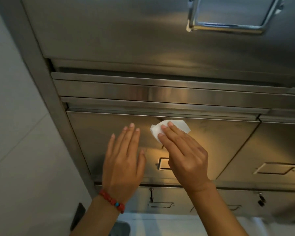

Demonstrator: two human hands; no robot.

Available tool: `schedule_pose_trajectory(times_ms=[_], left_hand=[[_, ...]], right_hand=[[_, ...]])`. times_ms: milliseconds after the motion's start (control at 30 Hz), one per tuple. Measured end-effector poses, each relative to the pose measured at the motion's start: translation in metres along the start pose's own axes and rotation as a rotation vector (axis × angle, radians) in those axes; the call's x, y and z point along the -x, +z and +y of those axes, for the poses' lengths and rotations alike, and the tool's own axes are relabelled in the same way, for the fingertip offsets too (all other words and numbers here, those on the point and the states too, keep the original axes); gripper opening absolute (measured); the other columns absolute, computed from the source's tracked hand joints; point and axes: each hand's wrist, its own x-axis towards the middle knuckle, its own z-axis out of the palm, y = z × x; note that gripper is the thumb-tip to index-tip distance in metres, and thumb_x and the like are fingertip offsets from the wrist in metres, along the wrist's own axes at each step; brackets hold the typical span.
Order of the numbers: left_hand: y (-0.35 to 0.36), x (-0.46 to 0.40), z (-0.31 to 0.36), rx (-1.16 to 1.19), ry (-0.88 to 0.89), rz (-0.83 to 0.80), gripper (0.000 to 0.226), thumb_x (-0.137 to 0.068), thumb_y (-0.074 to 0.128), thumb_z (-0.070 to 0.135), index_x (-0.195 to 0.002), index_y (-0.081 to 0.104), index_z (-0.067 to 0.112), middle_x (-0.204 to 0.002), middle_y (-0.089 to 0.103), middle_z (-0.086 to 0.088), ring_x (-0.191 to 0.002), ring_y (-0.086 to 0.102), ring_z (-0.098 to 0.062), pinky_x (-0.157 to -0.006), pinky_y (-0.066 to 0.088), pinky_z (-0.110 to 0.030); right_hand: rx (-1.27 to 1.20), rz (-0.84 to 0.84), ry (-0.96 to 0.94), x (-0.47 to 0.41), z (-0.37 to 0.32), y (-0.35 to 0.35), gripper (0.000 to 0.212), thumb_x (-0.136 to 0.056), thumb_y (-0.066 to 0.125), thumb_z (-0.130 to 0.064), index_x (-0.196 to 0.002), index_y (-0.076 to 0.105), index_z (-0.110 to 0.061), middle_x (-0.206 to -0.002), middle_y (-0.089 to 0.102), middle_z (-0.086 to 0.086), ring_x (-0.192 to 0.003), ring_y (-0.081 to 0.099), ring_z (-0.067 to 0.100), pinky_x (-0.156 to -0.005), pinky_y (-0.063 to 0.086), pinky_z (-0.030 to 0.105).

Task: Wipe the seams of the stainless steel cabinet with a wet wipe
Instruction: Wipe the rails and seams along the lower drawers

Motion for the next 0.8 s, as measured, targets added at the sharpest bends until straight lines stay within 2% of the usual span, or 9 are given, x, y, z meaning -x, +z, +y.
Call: schedule_pose_trajectory(times_ms=[233, 400, 533, 800], left_hand=[[0.019, 0.015, 0.064, 0.006, 0.022, -0.052, 0.048, -0.088, 0.038, 0.023, -0.124, 0.055, -0.004, -0.130, 0.054, -0.020, -0.121, 0.050, -0.035, -0.101, 0.029, -0.060], [0.031, 0.017, 0.118, -0.004, 0.032, -0.065, 0.048, -0.088, 0.038, 0.024, -0.124, 0.056, -0.002, -0.130, 0.054, -0.019, -0.122, 0.050, -0.034, -0.101, 0.028, -0.058], [0.040, 0.018, 0.158, -0.001, 0.026, -0.070, 0.048, -0.088, 0.038, 0.024, -0.123, 0.056, -0.003, -0.129, 0.055, -0.019, -0.121, 0.052, -0.034, -0.100, 0.032, -0.058], [0.065, 0.022, 0.229, 0.021, 0.024, -0.095, 0.048, -0.088, 0.038, 0.025, -0.123, 0.057, -0.002, -0.128, 0.056, -0.019, -0.120, 0.052, -0.035, -0.100, 0.029, -0.059]], right_hand=[[0.021, -0.041, 0.052, 0.036, 0.039, -0.053, 0.016, -0.085, 0.065, 0.001, -0.099, 0.072, 0.001, -0.108, 0.067, 0.017, -0.106, 0.063, 0.028, -0.089, 0.053, 0.038], [0.025, -0.039, 0.089, 0.056, 0.073, -0.093, 0.015, -0.086, 0.064, -0.001, -0.098, 0.073, 0.000, -0.108, 0.068, 0.015, -0.106, 0.064, 0.027, -0.084, 0.056, 0.038], [0.026, -0.046, 0.110, 0.072, 0.099, -0.124, 0.015, -0.088, 0.062, -0.003, -0.097, 0.073, 0.000, -0.107, 0.068, 0.015, -0.105, 0.065, 0.027, -0.081, 0.057, 0.039], [0.053, -0.060, 0.143, 0.101, 0.148, -0.176, 0.016, -0.084, 0.063, 0.005, -0.096, 0.073, 0.000, -0.106, 0.069, 0.014, -0.104, 0.065, 0.026, -0.085, 0.055, 0.036]])
